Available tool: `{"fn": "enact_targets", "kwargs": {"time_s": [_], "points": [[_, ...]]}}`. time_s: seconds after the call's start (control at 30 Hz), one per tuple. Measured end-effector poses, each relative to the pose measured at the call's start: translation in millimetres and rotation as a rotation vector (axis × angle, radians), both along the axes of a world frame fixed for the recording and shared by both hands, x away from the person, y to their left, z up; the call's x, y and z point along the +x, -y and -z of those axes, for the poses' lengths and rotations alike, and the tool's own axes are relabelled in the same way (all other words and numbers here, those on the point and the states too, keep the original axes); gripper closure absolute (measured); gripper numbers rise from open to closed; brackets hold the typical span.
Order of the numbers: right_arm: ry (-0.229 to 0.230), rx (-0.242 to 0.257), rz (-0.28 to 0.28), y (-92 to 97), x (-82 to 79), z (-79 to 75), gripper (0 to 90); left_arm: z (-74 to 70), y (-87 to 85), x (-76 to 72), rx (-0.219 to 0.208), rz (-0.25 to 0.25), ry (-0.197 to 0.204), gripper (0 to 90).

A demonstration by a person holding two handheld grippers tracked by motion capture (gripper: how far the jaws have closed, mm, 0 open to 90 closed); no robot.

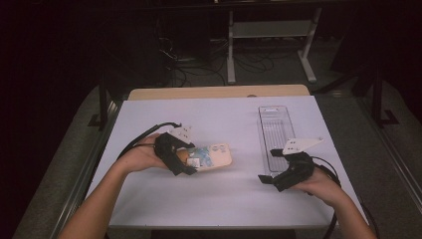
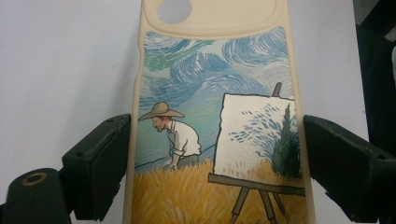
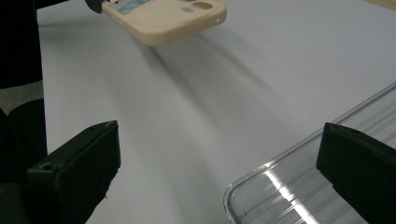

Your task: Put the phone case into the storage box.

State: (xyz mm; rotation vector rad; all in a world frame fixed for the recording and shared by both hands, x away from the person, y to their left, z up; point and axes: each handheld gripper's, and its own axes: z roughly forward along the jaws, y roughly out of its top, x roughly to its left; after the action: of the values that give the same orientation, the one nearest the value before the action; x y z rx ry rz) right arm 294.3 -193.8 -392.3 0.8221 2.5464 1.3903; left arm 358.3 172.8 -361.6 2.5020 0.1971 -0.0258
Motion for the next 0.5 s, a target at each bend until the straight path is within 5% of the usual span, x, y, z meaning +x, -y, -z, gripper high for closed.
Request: {"fn": "enact_targets", "kwargs": {"time_s": [0.5], "points": [[0.006,-0.081,-0.121,-26.3,22.0,-27.4,0.0,-2.9,1.0,-0.8,0.003,0.022,-0.007,11.2]]}}
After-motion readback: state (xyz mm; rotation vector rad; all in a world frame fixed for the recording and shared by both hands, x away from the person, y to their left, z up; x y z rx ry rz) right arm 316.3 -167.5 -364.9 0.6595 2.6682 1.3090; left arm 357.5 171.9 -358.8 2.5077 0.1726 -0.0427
